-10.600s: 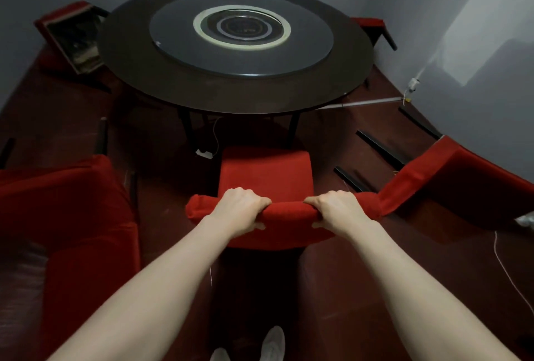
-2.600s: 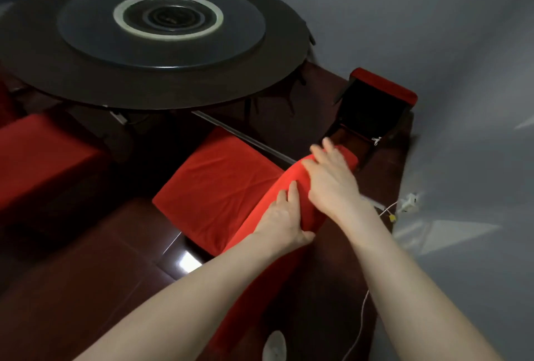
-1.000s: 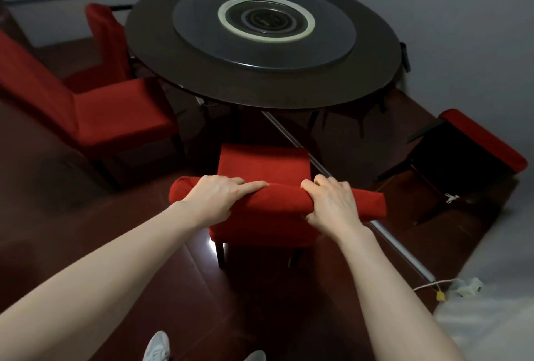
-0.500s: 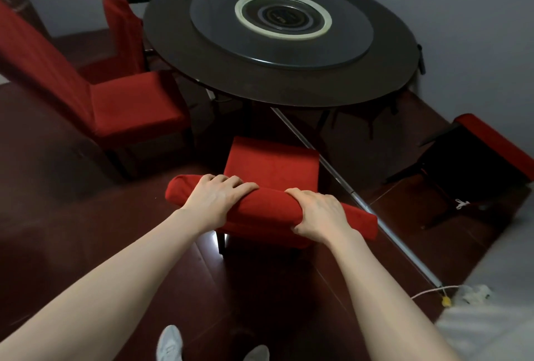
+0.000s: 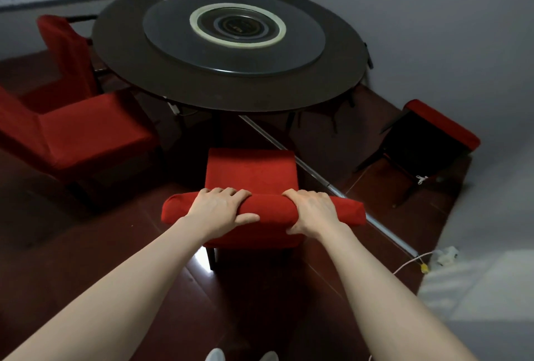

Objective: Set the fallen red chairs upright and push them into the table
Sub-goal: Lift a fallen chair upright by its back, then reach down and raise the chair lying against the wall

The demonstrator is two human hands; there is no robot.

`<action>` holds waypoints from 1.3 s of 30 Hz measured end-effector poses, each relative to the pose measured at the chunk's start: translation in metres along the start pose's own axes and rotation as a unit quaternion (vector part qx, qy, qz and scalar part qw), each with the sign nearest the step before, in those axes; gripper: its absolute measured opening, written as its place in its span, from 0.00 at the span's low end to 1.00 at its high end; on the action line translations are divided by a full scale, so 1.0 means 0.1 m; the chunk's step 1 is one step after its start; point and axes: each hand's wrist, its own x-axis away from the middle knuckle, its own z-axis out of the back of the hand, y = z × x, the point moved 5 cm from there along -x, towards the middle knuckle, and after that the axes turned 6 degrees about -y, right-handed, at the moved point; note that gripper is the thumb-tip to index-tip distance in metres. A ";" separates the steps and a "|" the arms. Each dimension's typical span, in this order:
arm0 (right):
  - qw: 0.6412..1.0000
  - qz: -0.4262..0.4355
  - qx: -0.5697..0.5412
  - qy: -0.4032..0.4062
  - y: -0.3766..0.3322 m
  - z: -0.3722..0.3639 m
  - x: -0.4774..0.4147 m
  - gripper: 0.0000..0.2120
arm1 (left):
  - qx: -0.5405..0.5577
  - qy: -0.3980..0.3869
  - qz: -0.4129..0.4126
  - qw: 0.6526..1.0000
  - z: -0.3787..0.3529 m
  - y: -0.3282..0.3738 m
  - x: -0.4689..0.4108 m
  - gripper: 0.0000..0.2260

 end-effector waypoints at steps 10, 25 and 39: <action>0.972 -0.078 -0.217 0.037 0.51 0.32 0.25 0.28 | 0.012 0.001 -0.105 0.994 0.49 0.46 -0.43 0.22; 0.940 -0.177 -0.186 0.225 3.19 1.20 0.84 0.17 | 0.001 0.111 -0.217 0.970 1.58 3.05 -2.16 0.22; 0.916 -0.273 -0.155 0.249 6.40 1.71 0.99 0.22 | 0.006 0.115 -0.313 0.943 1.94 5.56 -4.43 0.24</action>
